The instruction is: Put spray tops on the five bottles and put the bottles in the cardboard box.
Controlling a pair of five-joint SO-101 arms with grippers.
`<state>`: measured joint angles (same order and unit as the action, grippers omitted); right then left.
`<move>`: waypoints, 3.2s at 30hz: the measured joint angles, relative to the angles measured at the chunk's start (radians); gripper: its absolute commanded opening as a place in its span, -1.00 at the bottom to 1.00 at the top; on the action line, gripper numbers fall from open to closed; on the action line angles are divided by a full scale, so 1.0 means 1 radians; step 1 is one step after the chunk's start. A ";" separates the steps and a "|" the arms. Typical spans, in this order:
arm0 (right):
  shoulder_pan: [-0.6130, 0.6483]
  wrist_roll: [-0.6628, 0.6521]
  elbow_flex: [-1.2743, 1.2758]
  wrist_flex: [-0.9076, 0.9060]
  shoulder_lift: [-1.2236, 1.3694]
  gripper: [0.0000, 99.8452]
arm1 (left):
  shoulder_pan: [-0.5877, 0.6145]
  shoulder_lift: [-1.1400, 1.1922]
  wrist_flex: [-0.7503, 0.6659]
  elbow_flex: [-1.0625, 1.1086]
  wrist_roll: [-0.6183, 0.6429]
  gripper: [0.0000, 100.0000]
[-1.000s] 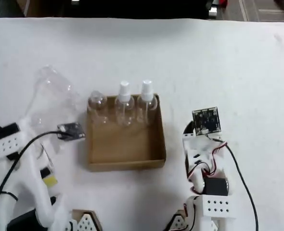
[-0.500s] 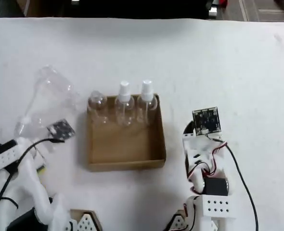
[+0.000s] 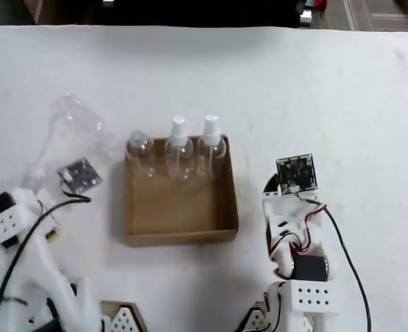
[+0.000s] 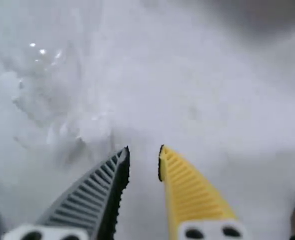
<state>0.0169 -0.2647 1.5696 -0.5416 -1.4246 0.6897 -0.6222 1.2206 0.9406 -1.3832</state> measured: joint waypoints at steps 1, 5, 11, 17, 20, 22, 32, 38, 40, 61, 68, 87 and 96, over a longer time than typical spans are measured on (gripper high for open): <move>0.000 0.000 0.000 0.000 0.000 -0.97 | 0.000 -0.038 0.058 -0.037 0.029 -0.80; 0.000 0.000 0.000 0.000 0.000 -0.97 | 0.000 -0.216 0.170 -0.153 0.192 -0.80; 0.000 0.000 0.000 0.000 0.000 -0.97 | -0.043 -0.491 0.112 -0.210 0.470 -0.80; 0.000 0.000 0.000 0.000 0.000 -0.97 | -0.040 -0.539 0.017 -0.210 0.802 -0.80; 0.000 0.000 0.000 0.000 0.000 -0.97 | -0.003 -0.539 0.012 -0.210 0.951 -0.80; 0.000 0.000 0.000 0.000 0.000 -0.97 | 0.035 -0.537 0.009 -0.226 1.048 -0.79; 0.002 0.000 0.000 0.000 0.000 -0.97 | 0.109 -0.296 -0.137 -0.195 1.339 -0.79; 0.002 0.000 0.000 0.000 0.000 -0.97 | 0.112 0.009 -0.135 -0.235 1.428 -0.69; 0.002 0.000 0.000 0.000 0.000 -0.97 | 0.112 0.091 -0.112 -0.264 1.481 -0.64; 0.005 0.000 0.000 0.000 0.000 -0.97 | 0.242 0.575 -0.333 -0.295 1.855 -0.58; 0.005 0.000 0.000 0.000 0.000 -0.97 | 0.230 0.772 -0.373 -0.382 1.932 -0.58; 0.032 -0.002 0.000 0.000 0.000 -0.97 | 0.180 0.801 -0.293 -0.446 1.942 -0.70; 0.034 -0.002 0.000 0.000 0.000 -0.97 | 0.144 0.807 -0.206 -0.485 1.942 -0.70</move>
<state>0.0506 -0.2662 1.5696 -0.5416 -1.4246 0.8339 0.1849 1.0150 0.4557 0.5593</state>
